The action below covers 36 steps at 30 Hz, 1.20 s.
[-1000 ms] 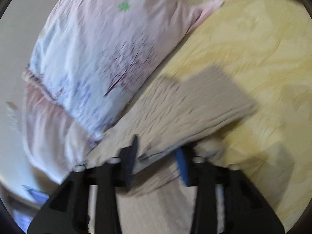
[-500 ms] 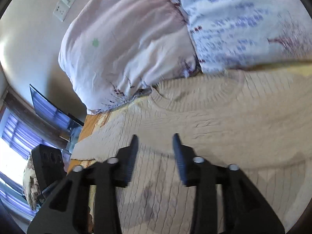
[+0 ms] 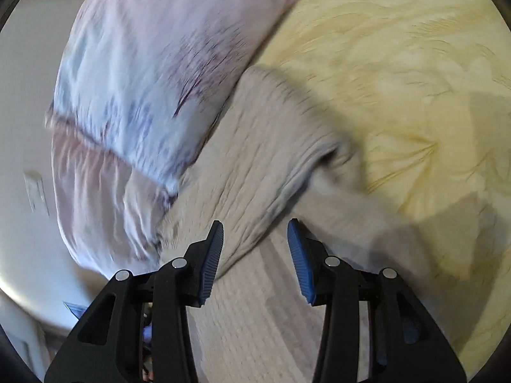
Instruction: Fold small clothes
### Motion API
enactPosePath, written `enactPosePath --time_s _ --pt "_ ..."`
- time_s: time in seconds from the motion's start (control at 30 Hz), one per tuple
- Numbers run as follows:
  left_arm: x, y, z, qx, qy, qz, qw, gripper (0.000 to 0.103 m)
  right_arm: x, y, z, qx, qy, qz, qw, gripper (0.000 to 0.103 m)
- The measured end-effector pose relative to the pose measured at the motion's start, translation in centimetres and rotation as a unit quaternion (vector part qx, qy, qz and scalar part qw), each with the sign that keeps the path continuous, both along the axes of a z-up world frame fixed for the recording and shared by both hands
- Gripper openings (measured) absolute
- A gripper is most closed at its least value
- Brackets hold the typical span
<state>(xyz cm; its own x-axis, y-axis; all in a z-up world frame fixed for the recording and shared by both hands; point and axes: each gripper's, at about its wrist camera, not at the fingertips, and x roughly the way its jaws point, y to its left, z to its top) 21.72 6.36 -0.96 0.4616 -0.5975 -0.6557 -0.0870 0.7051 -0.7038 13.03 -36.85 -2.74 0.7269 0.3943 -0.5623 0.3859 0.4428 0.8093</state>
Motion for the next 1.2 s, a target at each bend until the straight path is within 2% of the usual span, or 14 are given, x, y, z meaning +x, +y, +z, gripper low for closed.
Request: enactPosePath --time_s 0.13,0.17,0.2,0.27,0.37,0.43,0.6,0.7,0.73,0.8,0.87,0.93,1.07,1.2 --pt "1.5 -0.3 -0.6 0.017 0.003 0.004 0.9998 0.010 0.3 -0.6 0.2 -0.020 -0.014 -0.029 0.999 0.041" --pt "2.0 -0.4 -0.6 0.027 -0.002 0.001 0.9996 0.009 0.5 -0.6 0.2 -0.026 -0.015 -0.031 0.999 0.037" --pt "2.3 -0.5 -0.2 0.036 -0.011 -0.003 0.9993 0.009 0.7 -0.6 0.2 -0.035 -0.015 -0.032 0.999 0.033" --pt "2.5 -0.4 0.7 0.050 -0.033 -0.009 0.9982 0.008 0.8 -0.3 0.7 -0.053 -0.024 -0.026 0.998 0.011" --pt "2.1 0.3 2.6 0.068 -0.071 -0.009 0.9951 0.008 0.4 1.1 2.1 -0.085 -0.056 -0.014 0.995 0.008" --pt "1.7 0.9 3.0 0.095 -0.079 -0.004 0.9923 0.008 0.1 1.9 2.3 -0.105 -0.058 -0.004 0.993 0.008" --pt "1.4 1.4 1.1 0.136 -0.041 -0.015 0.9898 0.008 0.8 3.7 1.1 -0.158 -0.008 0.002 0.987 0.008" --pt "1.0 1.5 0.8 0.148 -0.044 -0.014 0.9880 0.013 0.9 4.1 0.9 -0.185 0.012 0.007 0.983 0.009" --pt "0.9 1.6 0.9 0.147 -0.046 -0.013 0.9880 0.019 0.8 4.2 1.2 -0.196 0.015 0.009 0.980 0.011" --pt "0.1 2.3 1.5 0.143 -0.052 -0.005 0.9884 0.037 0.4 4.4 1.6 -0.208 0.017 0.008 0.978 0.024" --pt "-1.2 3.5 2.5 0.137 -0.070 0.004 0.9881 0.062 -0.2 4.6 2.0 -0.217 0.007 0.008 0.976 0.058" --pt "-2.8 5.1 3.7 0.136 -0.093 0.013 0.9863 0.074 -0.9 5.0 2.4 -0.229 -0.011 0.015 0.973 0.069" --pt "-7.1 10.6 5.6 0.153 -0.124 0.068 0.9781 0.080 -1.1 6.6 2.2 -0.242 -0.044 0.053 0.968 0.070" --pt "-10.3 16.9 5.6 0.161 -0.099 0.149 0.9705 0.079 -0.9 7.5 1.8 -0.245 -0.053 0.070 0.966 0.072"
